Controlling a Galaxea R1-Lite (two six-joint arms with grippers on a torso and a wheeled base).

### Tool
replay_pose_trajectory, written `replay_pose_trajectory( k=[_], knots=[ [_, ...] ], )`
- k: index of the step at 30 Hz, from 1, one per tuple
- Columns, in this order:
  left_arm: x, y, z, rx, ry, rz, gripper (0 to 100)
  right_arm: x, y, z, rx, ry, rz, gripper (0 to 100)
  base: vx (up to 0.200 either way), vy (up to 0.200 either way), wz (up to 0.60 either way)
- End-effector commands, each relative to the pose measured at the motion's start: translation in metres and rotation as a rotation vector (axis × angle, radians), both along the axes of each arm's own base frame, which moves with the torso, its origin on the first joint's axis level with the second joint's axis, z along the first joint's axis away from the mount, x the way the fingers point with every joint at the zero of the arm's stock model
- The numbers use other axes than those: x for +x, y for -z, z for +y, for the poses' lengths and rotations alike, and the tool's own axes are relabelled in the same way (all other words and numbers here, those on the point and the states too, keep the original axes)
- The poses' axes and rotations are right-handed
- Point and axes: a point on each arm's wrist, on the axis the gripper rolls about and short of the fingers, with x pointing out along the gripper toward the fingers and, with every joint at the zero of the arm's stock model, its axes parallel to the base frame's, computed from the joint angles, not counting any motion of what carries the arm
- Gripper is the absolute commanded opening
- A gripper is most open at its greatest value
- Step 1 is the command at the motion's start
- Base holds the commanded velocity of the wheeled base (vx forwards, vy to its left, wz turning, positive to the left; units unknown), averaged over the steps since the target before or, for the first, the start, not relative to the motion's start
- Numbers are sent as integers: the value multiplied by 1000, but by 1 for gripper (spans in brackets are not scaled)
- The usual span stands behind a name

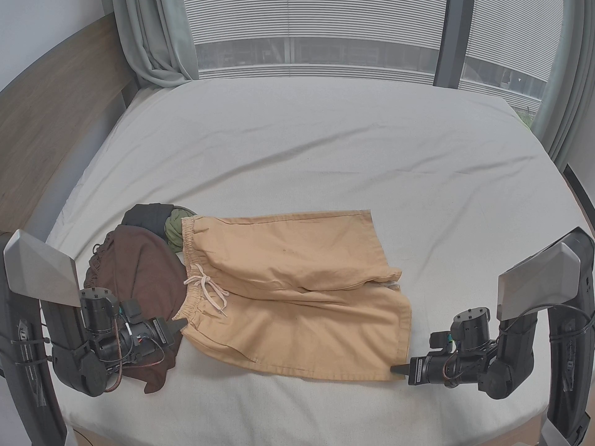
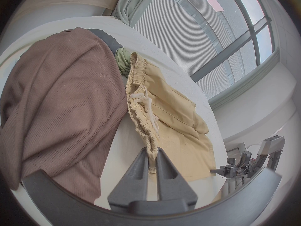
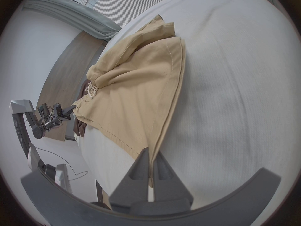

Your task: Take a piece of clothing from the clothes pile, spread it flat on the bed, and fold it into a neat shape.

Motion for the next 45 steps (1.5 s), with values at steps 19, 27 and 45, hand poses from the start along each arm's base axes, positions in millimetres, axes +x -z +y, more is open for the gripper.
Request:
replay_pose_trajectory(
  k=[19,27,45],
  knots=[
    [-52,8,10,118,47,132,0,-24,1,-17,-72,-27,43,0,0,0,0],
    [-53,14,10,155,68,140,0,-22,1,-17,-65,-26,19,0,0,0,0],
    [-51,14,10,152,65,136,100,-22,5,-18,-64,-27,-11,100,0,0,0]
  ],
)
